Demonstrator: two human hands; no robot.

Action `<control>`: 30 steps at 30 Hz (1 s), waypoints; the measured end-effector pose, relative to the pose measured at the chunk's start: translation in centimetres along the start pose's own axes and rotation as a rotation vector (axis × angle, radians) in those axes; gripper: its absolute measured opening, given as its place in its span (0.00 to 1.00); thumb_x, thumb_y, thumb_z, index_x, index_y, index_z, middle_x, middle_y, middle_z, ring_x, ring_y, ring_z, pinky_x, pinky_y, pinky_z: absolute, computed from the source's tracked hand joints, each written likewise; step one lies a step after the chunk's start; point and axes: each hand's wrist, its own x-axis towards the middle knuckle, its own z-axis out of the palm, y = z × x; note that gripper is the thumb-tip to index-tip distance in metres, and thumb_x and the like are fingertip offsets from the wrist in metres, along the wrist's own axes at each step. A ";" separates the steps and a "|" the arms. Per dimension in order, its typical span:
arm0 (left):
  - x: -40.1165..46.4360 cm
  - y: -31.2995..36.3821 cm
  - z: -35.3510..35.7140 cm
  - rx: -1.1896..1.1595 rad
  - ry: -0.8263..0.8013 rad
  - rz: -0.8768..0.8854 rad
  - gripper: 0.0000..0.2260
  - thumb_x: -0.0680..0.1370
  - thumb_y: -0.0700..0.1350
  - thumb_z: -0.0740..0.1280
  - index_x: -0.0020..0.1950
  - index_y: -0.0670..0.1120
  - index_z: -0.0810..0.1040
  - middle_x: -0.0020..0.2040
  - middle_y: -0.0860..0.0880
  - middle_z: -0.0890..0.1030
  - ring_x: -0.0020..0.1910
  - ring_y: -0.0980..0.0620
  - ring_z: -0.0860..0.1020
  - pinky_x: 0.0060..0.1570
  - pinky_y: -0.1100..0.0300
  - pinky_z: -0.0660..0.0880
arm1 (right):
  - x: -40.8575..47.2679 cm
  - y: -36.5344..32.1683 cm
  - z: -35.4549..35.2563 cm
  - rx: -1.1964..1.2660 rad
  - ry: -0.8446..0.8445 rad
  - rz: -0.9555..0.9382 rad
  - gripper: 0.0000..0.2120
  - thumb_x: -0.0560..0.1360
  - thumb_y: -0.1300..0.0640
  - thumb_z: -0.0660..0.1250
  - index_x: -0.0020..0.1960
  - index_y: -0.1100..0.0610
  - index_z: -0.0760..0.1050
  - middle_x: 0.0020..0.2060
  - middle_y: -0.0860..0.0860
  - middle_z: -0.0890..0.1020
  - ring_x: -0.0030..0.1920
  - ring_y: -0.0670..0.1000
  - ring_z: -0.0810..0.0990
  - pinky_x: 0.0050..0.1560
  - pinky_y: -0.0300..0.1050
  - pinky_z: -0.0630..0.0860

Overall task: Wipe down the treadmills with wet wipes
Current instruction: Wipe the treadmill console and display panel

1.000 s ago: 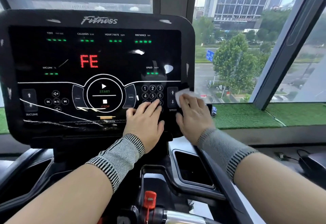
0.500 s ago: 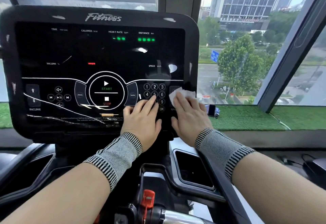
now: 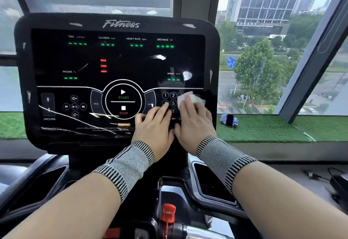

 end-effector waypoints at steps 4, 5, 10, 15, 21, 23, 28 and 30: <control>0.2 -1.7 -0.6 0.003 0.028 0.004 0.25 0.76 0.54 0.58 0.70 0.45 0.70 0.75 0.49 0.65 0.68 0.51 0.63 0.60 0.46 0.64 | -0.2 0.4 0.2 -0.017 0.043 0.068 0.32 0.77 0.47 0.53 0.76 0.61 0.52 0.77 0.54 0.50 0.76 0.59 0.47 0.74 0.59 0.49; 0.3 -2.1 -0.6 -0.001 0.036 0.003 0.25 0.76 0.53 0.60 0.70 0.44 0.70 0.75 0.49 0.64 0.69 0.51 0.62 0.60 0.46 0.63 | -0.2 0.2 0.4 0.016 0.035 0.117 0.32 0.77 0.48 0.53 0.76 0.61 0.50 0.77 0.55 0.49 0.76 0.59 0.45 0.75 0.58 0.47; -0.2 -3.2 -0.4 0.004 -0.003 0.010 0.26 0.76 0.53 0.61 0.72 0.45 0.68 0.76 0.50 0.62 0.71 0.50 0.62 0.63 0.47 0.61 | 0.7 -2.6 1.0 0.078 0.041 -0.032 0.32 0.77 0.50 0.53 0.76 0.62 0.49 0.76 0.57 0.48 0.76 0.57 0.44 0.76 0.54 0.49; -0.2 -4.7 -0.9 0.012 -0.038 0.023 0.28 0.77 0.53 0.59 0.76 0.46 0.61 0.78 0.52 0.55 0.74 0.51 0.55 0.67 0.45 0.55 | 0.7 -2.4 1.0 0.115 0.098 0.218 0.33 0.78 0.50 0.53 0.76 0.64 0.46 0.76 0.60 0.45 0.76 0.60 0.43 0.76 0.52 0.42; -0.3 -5.4 -0.7 0.020 -0.017 0.041 0.29 0.75 0.53 0.63 0.74 0.46 0.64 0.77 0.51 0.59 0.72 0.50 0.58 0.65 0.44 0.58 | 1.8 -3.8 0.8 0.108 0.099 0.123 0.32 0.78 0.51 0.54 0.76 0.64 0.48 0.76 0.60 0.47 0.76 0.59 0.44 0.76 0.52 0.46; -0.2 -5.7 -0.5 0.018 0.005 0.057 0.29 0.73 0.52 0.65 0.72 0.45 0.67 0.76 0.50 0.63 0.71 0.49 0.61 0.63 0.43 0.61 | 2.0 -3.7 0.8 0.143 0.132 0.255 0.33 0.77 0.51 0.54 0.76 0.66 0.46 0.76 0.61 0.47 0.76 0.60 0.44 0.76 0.52 0.43; -0.2 -6.0 -0.1 0.013 0.008 0.080 0.29 0.72 0.52 0.65 0.73 0.45 0.67 0.76 0.50 0.63 0.71 0.49 0.61 0.63 0.43 0.62 | 2.3 -4.3 0.8 0.115 0.113 0.036 0.31 0.78 0.52 0.54 0.76 0.64 0.49 0.77 0.58 0.49 0.76 0.58 0.45 0.76 0.53 0.48; -0.2 -6.0 -0.1 0.019 0.013 0.086 0.30 0.72 0.52 0.65 0.73 0.45 0.67 0.76 0.50 0.62 0.71 0.48 0.61 0.63 0.43 0.61 | 2.1 -3.8 0.7 0.174 0.132 0.196 0.32 0.78 0.52 0.55 0.76 0.63 0.48 0.77 0.58 0.47 0.76 0.59 0.44 0.76 0.51 0.45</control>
